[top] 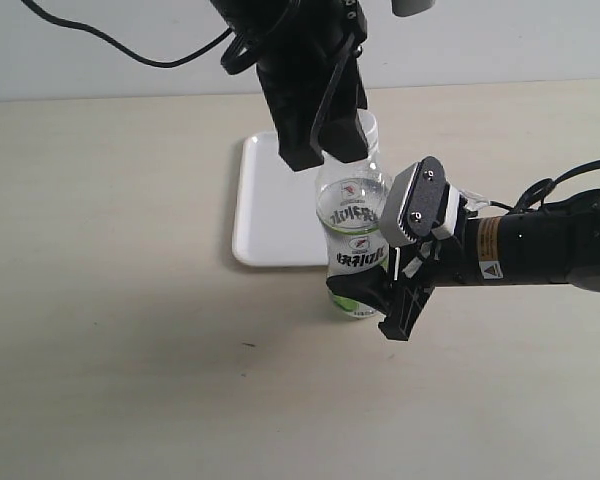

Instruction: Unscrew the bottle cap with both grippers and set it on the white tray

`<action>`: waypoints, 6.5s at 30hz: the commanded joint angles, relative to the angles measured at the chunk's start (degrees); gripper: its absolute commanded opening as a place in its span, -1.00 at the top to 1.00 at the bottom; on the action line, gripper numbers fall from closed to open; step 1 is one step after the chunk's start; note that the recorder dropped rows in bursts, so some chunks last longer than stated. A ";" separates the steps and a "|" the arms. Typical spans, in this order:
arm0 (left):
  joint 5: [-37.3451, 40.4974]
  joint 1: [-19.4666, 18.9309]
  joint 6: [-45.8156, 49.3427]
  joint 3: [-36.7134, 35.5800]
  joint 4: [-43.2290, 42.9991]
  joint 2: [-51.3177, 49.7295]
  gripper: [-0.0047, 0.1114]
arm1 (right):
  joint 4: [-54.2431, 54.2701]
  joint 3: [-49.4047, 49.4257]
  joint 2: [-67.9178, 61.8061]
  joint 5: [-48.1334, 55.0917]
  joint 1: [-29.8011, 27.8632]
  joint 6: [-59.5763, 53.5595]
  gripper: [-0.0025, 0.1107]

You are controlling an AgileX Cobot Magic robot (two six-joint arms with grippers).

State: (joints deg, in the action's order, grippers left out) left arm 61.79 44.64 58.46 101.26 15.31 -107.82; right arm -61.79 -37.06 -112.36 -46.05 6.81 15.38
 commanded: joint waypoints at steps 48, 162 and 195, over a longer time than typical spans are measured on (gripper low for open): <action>2.39 0.23 -37.75 0.18 0.27 0.49 0.19 | -0.05 0.01 -0.35 4.06 -0.17 -0.27 0.96; -7.93 -11.63 3.65 11.43 0.32 -28.88 0.92 | -1.22 0.01 -0.45 4.10 -0.17 2.68 0.96; -18.61 -13.77 1.02 11.46 2.03 -32.74 0.92 | -1.11 0.01 -0.45 4.13 -0.17 2.79 0.96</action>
State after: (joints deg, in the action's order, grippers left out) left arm 43.54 30.94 59.50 112.34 16.82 -139.73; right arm -61.59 -37.13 -112.36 -45.71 6.81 18.10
